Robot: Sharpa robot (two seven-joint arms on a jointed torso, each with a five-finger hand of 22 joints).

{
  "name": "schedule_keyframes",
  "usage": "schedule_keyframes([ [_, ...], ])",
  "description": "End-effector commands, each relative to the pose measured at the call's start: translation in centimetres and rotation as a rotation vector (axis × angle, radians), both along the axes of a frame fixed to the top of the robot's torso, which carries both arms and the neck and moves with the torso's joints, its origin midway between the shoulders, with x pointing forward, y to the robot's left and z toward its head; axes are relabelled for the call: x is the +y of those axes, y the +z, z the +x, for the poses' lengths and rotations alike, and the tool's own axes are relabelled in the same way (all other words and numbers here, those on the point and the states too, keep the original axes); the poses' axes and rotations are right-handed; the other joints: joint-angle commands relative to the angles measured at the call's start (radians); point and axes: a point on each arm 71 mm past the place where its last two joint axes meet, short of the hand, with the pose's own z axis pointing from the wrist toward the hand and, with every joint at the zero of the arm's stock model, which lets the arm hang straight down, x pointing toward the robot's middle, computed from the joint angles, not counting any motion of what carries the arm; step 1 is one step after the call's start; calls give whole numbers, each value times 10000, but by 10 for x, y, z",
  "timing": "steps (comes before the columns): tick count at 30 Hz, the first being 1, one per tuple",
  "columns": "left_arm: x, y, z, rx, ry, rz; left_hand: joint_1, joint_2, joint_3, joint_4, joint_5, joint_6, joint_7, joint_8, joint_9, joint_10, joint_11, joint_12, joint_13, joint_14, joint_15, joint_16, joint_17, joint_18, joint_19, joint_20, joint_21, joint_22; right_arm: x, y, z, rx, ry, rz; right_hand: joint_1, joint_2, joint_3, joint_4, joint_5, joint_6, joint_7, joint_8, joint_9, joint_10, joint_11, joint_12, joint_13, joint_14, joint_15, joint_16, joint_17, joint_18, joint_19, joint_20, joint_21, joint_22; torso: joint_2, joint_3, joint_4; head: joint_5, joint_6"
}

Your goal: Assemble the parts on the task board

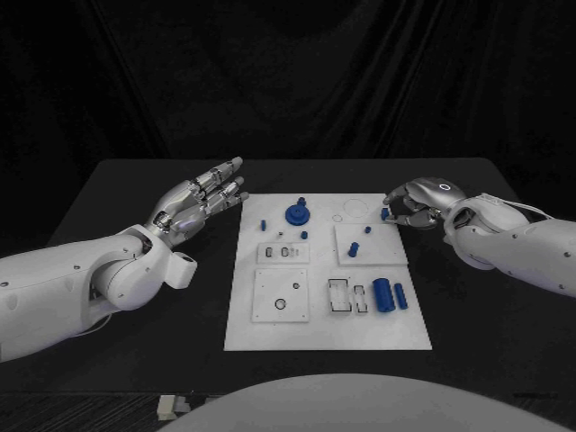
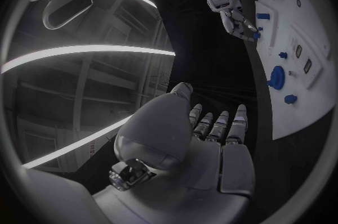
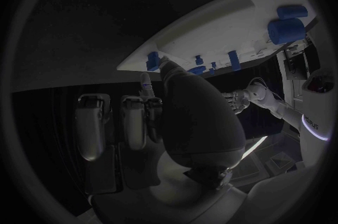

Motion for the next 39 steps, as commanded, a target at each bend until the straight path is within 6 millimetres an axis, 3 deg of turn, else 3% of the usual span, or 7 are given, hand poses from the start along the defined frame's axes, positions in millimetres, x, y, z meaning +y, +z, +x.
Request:
schedule_keyframes([
  [1, -2, 1, -1, -42, -131, -160, 53, -28, 73, -9, 3, 24, 18, 47, 10, -1, 49, 4, 4, 63, -12, 59, 14, -108, 60, 2, 34, -11, 0, -3, 0, 162, -32, -66, 85, -2, 61, 5, 47, 67, -9, 54, 14, 1024, 67, 35, 2635, 1041, 90, 31, 2635, 21, 839, 57, -48, 2500, 0, -3, -1, -9, -2],
  [28, -3, -1, -1, 26, -176, -151, 55, -38, 81, -20, 5, 17, 16, 45, 9, 1, 55, 4, 4, 66, -5, 61, 14, -111, 65, 3, 37, -11, 4, -7, 2, 307, -10, -133, 94, 119, 53, 39, 148, 472, 24, 235, 190, 1024, 96, 35, 2635, 1041, 113, 31, 2635, 31, 816, 80, -85, 2487, 1, 2, 2, 8, -2],
  [39, -3, -2, -1, 70, -187, -144, 55, -49, 97, -38, 11, 22, 15, 43, 10, 3, 66, 5, 5, 71, 8, 64, 15, -118, 73, 4, 42, -10, 4, -8, 3, 229, -65, -129, 94, 448, 164, -2, 380, 789, -4, 363, 372, 1024, 83, 35, 2635, 1041, 111, 31, 2635, 43, 789, 87, -130, 2471, -3, 0, -1, 12, -2],
])
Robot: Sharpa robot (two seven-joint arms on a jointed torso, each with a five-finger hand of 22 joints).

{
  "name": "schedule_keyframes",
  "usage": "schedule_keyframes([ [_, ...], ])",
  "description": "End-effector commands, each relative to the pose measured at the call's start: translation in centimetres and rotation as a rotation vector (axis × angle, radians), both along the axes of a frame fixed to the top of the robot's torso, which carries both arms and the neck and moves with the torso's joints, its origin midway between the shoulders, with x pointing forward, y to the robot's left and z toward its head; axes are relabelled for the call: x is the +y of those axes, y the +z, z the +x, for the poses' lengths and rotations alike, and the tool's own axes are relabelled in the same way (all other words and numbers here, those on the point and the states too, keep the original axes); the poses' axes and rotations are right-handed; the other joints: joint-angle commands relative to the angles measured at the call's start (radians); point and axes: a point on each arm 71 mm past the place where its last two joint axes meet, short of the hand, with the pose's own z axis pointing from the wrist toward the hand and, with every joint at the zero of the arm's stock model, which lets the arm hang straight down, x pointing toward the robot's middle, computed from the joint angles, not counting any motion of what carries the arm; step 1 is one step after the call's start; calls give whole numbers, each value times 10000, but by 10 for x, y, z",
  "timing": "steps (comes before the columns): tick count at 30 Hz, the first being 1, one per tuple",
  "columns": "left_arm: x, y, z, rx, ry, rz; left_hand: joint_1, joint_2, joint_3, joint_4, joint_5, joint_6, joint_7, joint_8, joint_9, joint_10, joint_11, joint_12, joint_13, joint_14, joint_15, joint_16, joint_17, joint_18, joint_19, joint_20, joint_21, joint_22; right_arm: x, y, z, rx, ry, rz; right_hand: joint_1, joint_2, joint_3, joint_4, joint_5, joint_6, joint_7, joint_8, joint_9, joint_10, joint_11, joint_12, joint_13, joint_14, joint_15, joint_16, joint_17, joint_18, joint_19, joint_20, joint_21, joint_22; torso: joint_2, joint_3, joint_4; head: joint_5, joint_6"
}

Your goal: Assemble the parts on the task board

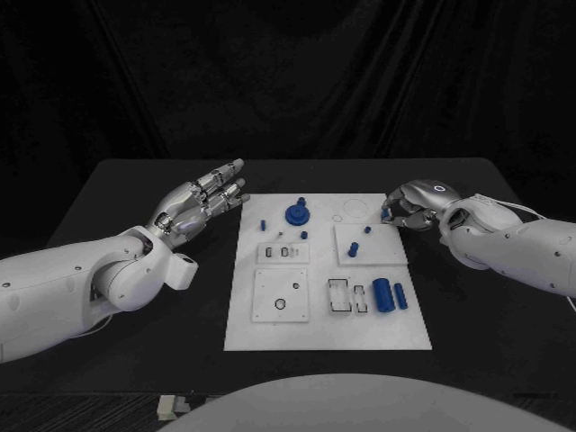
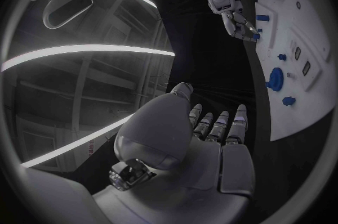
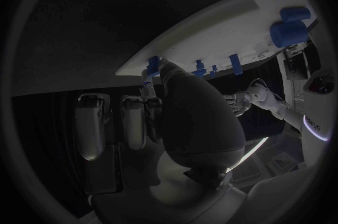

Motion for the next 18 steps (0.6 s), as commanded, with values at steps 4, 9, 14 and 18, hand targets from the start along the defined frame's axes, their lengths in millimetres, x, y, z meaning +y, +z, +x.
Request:
schedule_keyframes([
  [4, -2, -1, -1, 7, -119, -133, 55, -49, 68, -10, 11, 22, 15, 43, 11, 3, 66, 4, 5, 71, 8, 64, 16, -119, 72, 3, 42, -10, 1, 1, -2, -297, 91, 112, 181, 134, 112, -87, 288, 246, -70, 127, 131, 1061, -1, 35, 2627, 1049, 11, 30, 2635, 41, 794, 62, -36, 2477, 1, 1, 2, 32, -2],
  [9, -1, -2, -2, 36, -112, -129, 56, -45, 78, -14, 14, 17, 16, 42, 10, 3, 70, 4, 5, 74, 12, 66, 16, -121, 79, 4, 47, -9, 5, 6, -6, -922, 361, 398, 364, 135, 140, -166, 477, 489, -99, 241, 276, 1061, -30, 35, 2627, 1049, -19, 30, 2635, 42, 792, 32, -39, 2476, 0, 1, 0, 59, -2],
  [14, 1, -2, -2, 58, -81, -108, 56, -45, 78, -14, 14, 17, 16, 42, 10, 3, 70, 4, 5, 74, 12, 66, 16, -121, 79, 4, 47, -9, 9, 13, -12, -1360, 561, 718, 542, 73, 144, -254, 709, 675, -93, 317, 408, 1061, -39, 35, 2627, 1049, -33, 30, 2635, 41, 795, 12, -37, 2477, -1, -1, -1, 103, -2],
  [18, 1, -3, -2, 70, -72, -98, 56, -45, 78, -14, 14, 17, 16, 42, 10, 3, 70, 4, 5, 74, 12, 66, 16, -121, 79, 4, 47, -9, 20, 21, -16, -1469, 783, 987, 554, 60, 137, -257, 724, 712, -78, 332, 431, 1061, -33, 35, 2627, 1049, -32, 30, 2635, 46, 784, 11, -53, 2471, 0, -1, -2, 120, -2],
])
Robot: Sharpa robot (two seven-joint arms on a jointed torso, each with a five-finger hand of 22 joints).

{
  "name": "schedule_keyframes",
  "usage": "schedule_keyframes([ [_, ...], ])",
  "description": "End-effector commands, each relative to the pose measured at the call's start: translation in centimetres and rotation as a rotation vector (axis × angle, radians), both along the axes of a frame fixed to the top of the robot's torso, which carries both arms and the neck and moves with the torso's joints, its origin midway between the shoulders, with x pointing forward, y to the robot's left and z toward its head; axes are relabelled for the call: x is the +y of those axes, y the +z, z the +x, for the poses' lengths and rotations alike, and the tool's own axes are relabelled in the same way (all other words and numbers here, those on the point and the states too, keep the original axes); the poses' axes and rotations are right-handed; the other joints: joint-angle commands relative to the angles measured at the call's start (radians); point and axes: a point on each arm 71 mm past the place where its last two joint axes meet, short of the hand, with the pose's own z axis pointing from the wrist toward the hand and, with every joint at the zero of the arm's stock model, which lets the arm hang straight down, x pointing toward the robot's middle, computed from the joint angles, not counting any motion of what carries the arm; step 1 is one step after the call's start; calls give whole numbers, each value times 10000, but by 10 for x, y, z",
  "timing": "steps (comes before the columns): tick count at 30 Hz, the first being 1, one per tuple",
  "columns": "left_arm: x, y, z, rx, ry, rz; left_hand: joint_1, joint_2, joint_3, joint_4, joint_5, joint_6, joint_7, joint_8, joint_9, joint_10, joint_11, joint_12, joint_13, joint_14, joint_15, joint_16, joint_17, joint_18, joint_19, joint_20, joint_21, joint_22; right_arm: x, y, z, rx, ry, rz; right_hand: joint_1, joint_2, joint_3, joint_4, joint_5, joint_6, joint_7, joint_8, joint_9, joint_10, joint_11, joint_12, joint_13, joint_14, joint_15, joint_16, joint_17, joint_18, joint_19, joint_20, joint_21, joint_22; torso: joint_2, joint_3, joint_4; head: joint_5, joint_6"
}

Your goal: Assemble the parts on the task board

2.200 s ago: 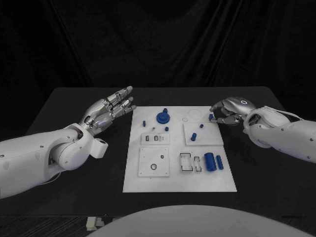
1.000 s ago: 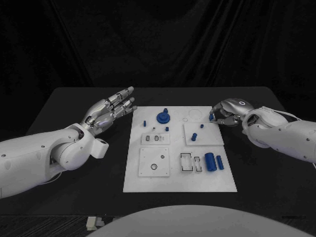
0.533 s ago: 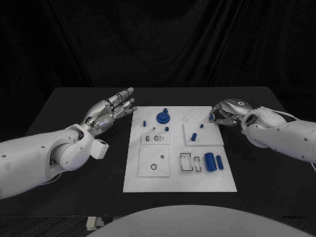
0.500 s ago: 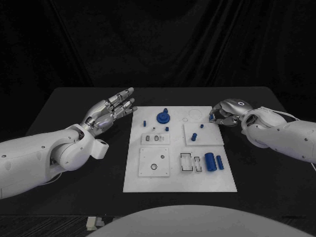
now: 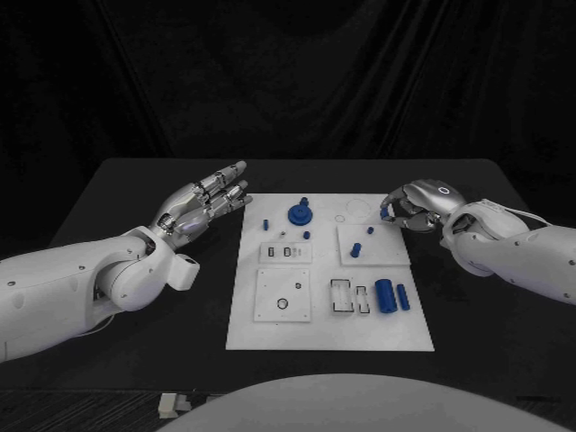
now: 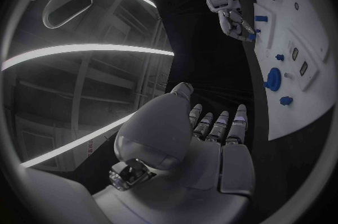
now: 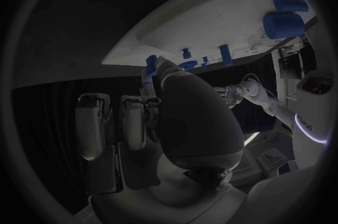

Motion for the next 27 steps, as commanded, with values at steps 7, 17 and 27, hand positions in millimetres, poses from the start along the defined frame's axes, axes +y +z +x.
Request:
schedule_keyframes([
  [7, -2, 0, 0, -4, -115, -120, 59, -39, 65, 5, 21, 24, 16, 42, 11, 8, 75, 6, 6, 83, 18, 70, 18, -124, 76, 5, 43, -11, 44, 29, -8, -794, 1042, 688, 66, -20, -34, -33, 80, 44, 17, 32, 37, 1061, -10, 35, 2629, 1049, -20, 31, 2635, 60, 753, 14, -105, 2445, -11, -2, -15, -24, -2],
  [17, -4, -1, 0, 34, -180, -133, 61, -37, 72, 1, 24, 17, 16, 41, 10, 6, 77, 6, 5, 85, 20, 71, 19, -125, 80, 4, 46, -10, 110, 34, -21, -225, 2386, 889, 75, -29, -38, -35, 138, -18, 49, -12, 45, 1061, 14, 35, 2629, 1049, -4, 31, 2635, 75, 718, 22, -162, 2424, 3, -3, 2, -35, -2],
  [27, -5, -3, 0, 72, -232, -151, 63, -34, 81, -5, 27, 10, 15, 39, 9, 7, 83, 6, 6, 89, 25, 73, 19, -128, 75, 4, 43, -12, 147, 23, -31, 403, 2962, 453, 56, -30, -50, -29, 179, -54, 69, -39, 55, 1061, 32, 35, 2629, 1049, 10, 31, 2635, 95, 674, 31, -236, 2397, 2, -4, 13, -26, -2],
])
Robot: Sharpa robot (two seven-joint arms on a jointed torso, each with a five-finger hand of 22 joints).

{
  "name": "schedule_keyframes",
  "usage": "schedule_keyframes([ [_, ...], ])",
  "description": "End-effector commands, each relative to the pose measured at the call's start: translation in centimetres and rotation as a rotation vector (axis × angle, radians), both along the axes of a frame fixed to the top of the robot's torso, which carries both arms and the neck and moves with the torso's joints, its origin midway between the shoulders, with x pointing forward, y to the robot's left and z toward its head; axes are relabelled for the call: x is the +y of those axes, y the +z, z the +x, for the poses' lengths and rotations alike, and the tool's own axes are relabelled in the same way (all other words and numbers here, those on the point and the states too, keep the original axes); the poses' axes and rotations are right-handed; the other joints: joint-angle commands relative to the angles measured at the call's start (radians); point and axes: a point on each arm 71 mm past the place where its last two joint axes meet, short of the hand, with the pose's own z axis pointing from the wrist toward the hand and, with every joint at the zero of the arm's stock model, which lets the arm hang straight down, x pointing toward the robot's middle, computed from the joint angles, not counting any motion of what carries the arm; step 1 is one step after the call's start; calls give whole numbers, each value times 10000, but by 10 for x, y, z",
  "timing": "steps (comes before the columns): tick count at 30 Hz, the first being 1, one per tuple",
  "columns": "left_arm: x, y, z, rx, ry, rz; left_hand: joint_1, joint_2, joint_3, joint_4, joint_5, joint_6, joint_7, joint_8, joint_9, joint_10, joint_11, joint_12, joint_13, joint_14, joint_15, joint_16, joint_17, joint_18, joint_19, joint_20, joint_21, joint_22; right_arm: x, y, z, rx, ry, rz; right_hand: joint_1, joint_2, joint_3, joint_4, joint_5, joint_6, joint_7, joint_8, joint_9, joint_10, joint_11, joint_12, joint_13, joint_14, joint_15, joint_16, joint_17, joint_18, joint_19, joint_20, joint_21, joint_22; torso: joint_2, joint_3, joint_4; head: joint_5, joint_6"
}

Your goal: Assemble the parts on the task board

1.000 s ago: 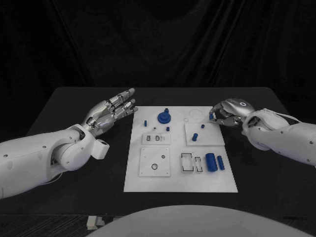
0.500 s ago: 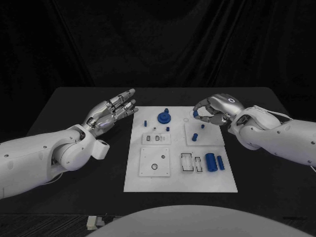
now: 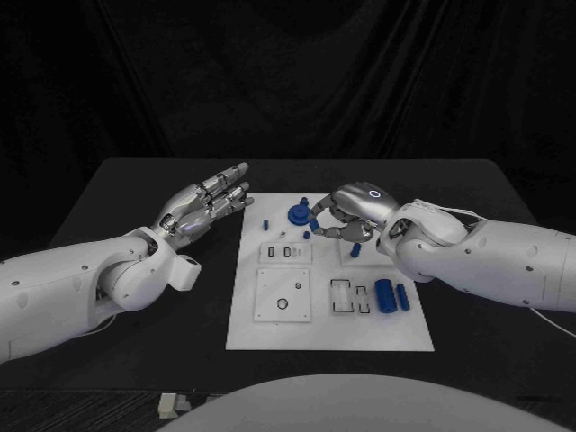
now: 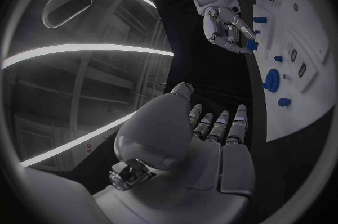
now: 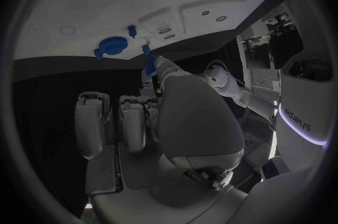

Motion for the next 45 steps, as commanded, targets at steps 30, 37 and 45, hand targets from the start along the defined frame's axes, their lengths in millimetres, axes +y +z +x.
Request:
schedule_keyframes([
  [30, -6, -2, -2, 100, -279, -193, 67, -29, 72, 10, 32, 8, 10, 38, 9, 5, 100, 5, 5, 47, -6, 33, 10, -133, 74, 4, 41, -13, 32, -26, -5, 1032, 15, -1495, 8, -1, -63, -152, 344, -175, 131, -124, 76, 1061, 102, 36, 2631, 1049, 76, 30, 2635, 164, 520, 89, -309, 2307, 2, 2, -8, -53, -2],
  [37, -6, -2, -2, 106, -305, -213, 69, -25, 94, -3, 36, 2, 6, 36, 8, 10, 113, 6, 6, 55, 1, 37, 11, -139, 73, 4, 39, -15, 33, -28, -4, 1123, -14, -1622, 2, -3, -66, -176, 370, -209, 139, -149, 85, 1061, 110, 36, 2631, 1049, 83, 30, 2635, 182, 480, 98, -375, 2283, 5, 0, -7, 0, -2],
  [45, -7, -3, -3, 133, -345, -227, 70, -24, 102, -9, 37, 3, 6, 35, 8, 18, 122, 8, 8, 55, 5, 38, 11, -142, 72, 4, 38, -16, 35, -31, -2, 1236, 8, -1778, -32, -9, -82, -187, 343, -255, 149, -180, 96, 1061, 122, 36, 2631, 1049, 94, 30, 2635, 194, 451, 108, -423, 2266, 6, 0, -8, 20, -2],
])
